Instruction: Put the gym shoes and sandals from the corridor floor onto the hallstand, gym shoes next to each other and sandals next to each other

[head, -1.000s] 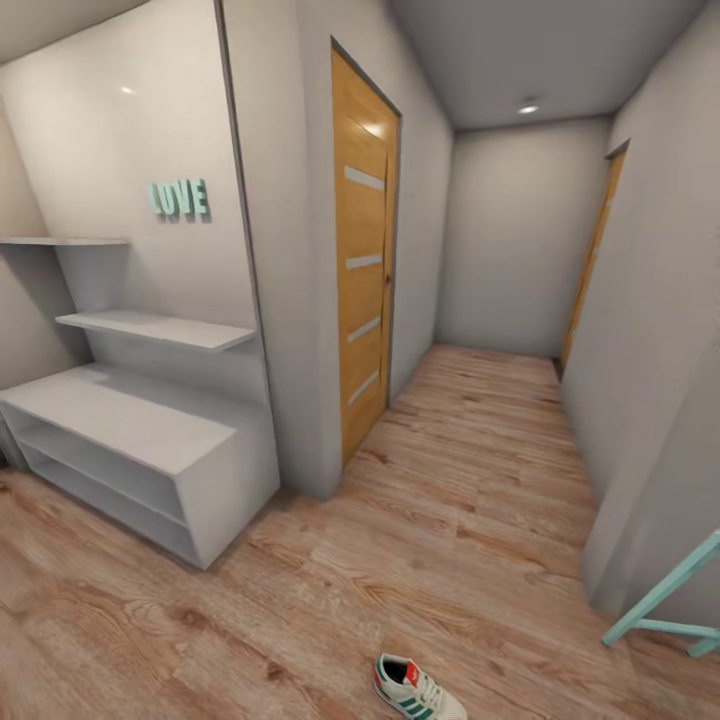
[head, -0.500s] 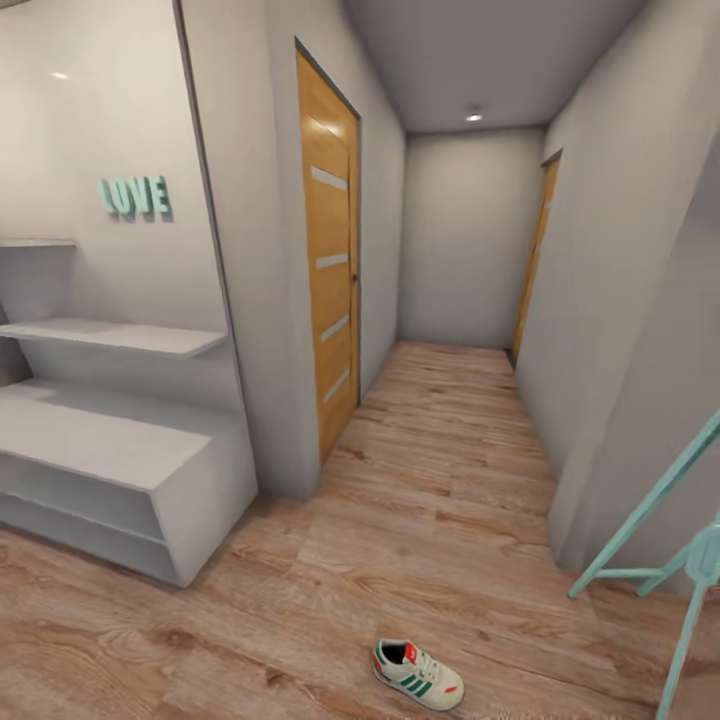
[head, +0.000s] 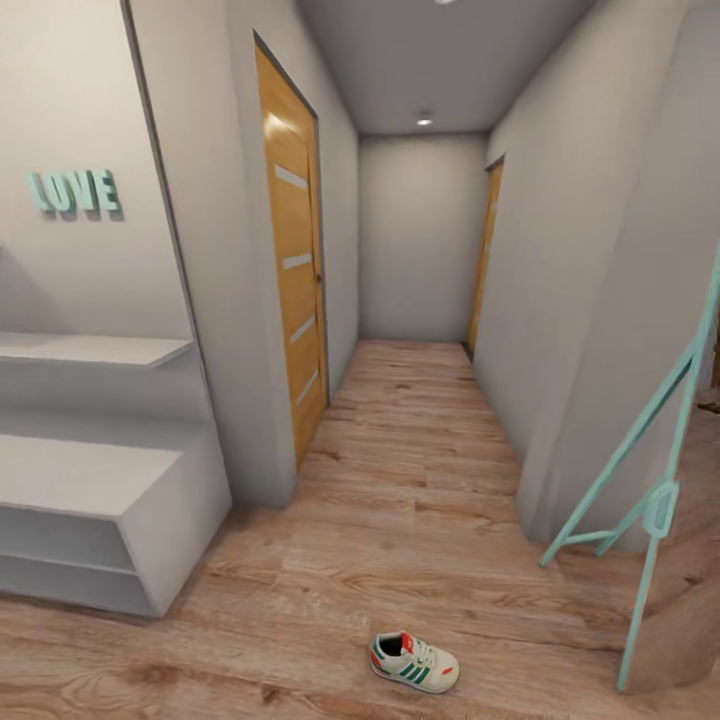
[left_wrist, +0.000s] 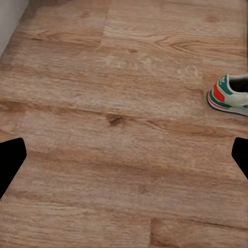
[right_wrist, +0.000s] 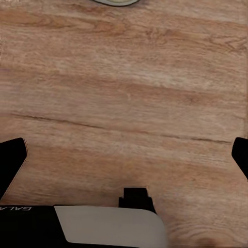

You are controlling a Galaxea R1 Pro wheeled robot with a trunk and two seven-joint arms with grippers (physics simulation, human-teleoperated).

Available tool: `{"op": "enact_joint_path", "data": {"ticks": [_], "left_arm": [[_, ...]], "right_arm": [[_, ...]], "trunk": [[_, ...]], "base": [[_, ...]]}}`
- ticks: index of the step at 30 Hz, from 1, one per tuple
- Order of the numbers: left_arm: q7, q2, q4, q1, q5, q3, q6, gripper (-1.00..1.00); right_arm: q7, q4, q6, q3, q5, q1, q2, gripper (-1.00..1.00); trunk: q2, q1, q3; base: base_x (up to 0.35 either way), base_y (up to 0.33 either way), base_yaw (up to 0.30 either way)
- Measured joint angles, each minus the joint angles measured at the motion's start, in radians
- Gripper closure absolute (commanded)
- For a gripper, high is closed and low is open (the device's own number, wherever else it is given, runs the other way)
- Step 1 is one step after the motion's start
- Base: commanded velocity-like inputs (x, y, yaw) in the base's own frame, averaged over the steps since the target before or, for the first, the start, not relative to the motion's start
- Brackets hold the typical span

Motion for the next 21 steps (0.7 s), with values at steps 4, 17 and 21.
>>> {"op": "enact_joint_path", "data": {"ticks": [4,17,21], "left_arm": [[0.000,0.000,0.000,0.000,0.000,0.000,0.000,-1.00],[0.000,0.000,0.001,0.000,-0.003,0.000,0.001,-1.00],[0.000,0.000,0.002,0.000,-0.005,0.000,0.001,-1.00]], "right_arm": [[0.000,0.000,0.000,0.000,0.000,0.000,0.000,-1.00],[0.000,-0.002,0.000,-0.001,0.000,0.000,-0.001,-1.00],[0.000,-0.003,0.000,-0.001,0.000,0.000,-0.001,-1.00]], "trunk": [[0.000,0.000,0.000],[0.000,0.000,0.000],[0.000,0.000,0.000]], "base": [[0.000,0.243,-0.300],[0.000,0.042,-0.300],[0.000,0.002,-0.300]]}}
